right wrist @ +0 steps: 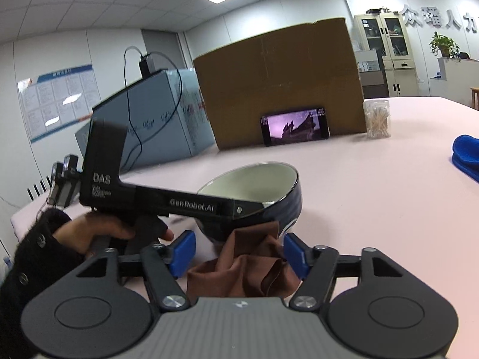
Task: Clean bowl
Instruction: 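Pull the brown cloth away from the bowl with the right gripper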
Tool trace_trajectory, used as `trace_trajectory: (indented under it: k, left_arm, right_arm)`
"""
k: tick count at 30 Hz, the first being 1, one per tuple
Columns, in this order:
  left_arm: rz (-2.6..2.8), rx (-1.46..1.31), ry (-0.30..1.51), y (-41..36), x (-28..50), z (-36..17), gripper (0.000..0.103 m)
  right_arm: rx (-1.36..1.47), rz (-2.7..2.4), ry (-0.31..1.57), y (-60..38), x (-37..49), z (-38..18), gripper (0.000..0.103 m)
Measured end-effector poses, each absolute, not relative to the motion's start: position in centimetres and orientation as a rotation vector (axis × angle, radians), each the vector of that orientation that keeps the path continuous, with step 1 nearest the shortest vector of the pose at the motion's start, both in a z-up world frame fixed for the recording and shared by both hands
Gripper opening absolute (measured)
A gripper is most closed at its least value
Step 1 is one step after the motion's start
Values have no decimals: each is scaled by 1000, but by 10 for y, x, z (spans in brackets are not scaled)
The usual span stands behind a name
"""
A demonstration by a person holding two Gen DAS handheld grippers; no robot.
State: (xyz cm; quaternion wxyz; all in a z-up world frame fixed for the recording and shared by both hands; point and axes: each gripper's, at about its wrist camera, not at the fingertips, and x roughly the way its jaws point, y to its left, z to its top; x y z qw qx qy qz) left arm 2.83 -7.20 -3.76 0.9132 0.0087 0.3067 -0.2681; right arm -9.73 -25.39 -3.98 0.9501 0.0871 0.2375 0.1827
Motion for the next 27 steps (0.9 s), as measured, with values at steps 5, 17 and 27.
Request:
trace_trajectory:
  k: [5,17,27]
  left_arm:
    - [-552,18,632,-72,28,-38,103]
    - [-549,8,632,-71,28,-37,103]
    - [-512,-19,631,-66,30,-37,103]
  right_arm:
    - [113,366,511,-241,-94,-45,51]
    - [172,398,471,-272,-109,-37,13]
    - [212,567,451,-280,-123,-30,13]
